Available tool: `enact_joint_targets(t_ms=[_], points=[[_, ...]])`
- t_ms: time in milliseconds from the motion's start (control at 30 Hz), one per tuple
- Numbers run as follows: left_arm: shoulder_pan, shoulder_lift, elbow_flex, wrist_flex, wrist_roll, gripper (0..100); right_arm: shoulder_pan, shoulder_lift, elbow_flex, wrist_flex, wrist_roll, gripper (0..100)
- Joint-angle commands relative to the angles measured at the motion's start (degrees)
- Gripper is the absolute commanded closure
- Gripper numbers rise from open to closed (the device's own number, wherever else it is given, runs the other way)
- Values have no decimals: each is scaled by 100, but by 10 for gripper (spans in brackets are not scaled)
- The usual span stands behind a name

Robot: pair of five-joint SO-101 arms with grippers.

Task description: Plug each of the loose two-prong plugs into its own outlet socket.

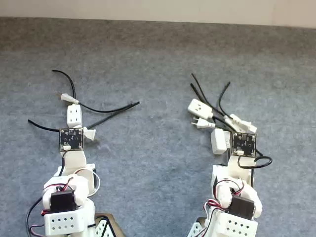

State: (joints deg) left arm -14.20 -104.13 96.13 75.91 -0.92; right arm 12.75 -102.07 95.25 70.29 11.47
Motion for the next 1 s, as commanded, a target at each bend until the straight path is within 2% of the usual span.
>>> enact_joint_targets(t_ms=[0,500,800,967], points=[[-48,-13,92,26,44,993,57,40,743,-4,62,991],[-48,-13,92,26,44,993,22,40,752,-4,70,991],[-48,-13,92,26,44,993,-690,40,708,-4,53,991],[-48,-13,92,26,44,993,-743,31,-171,-681,62,991]])
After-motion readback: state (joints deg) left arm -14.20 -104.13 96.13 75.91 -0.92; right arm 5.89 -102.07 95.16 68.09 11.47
